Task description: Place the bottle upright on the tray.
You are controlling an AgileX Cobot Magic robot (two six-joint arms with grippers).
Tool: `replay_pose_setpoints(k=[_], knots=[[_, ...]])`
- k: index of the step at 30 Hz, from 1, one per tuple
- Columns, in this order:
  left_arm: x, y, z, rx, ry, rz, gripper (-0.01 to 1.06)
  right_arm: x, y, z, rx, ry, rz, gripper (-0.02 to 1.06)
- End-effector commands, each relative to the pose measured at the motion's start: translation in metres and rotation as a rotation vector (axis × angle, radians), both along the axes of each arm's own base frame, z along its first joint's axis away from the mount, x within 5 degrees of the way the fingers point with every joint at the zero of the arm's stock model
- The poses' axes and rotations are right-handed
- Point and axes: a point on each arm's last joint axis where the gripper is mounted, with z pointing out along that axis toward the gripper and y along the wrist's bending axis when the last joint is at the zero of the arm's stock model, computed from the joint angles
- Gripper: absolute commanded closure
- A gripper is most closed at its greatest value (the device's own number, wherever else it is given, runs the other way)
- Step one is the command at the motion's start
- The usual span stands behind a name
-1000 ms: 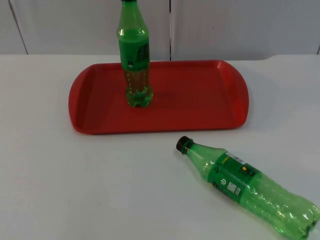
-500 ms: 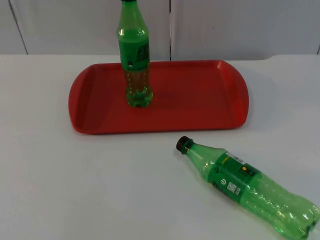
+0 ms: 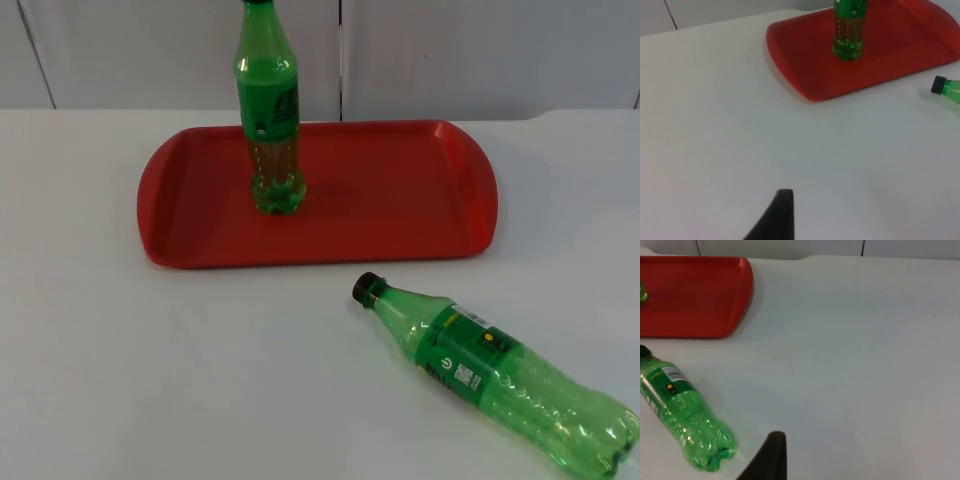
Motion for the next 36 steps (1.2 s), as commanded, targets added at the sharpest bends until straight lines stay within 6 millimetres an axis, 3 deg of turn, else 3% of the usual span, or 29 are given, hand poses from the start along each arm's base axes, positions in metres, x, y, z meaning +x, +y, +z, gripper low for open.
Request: replay_pose_setpoints(k=[1, 36], knots=[[0.0004, 0.0007, -0.0009, -0.006, -0.003, 0.007, 0.0, -0.0002, 0.0004, -0.0006, -0.003, -0.004, 0.006, 0.0], [0.0006, 0.0015, -0.001, 0.002, -0.005, 0.012, 0.0, -0.0003, 0.0003, 0.0004, -0.004, -0.011, 0.006, 0.0]])
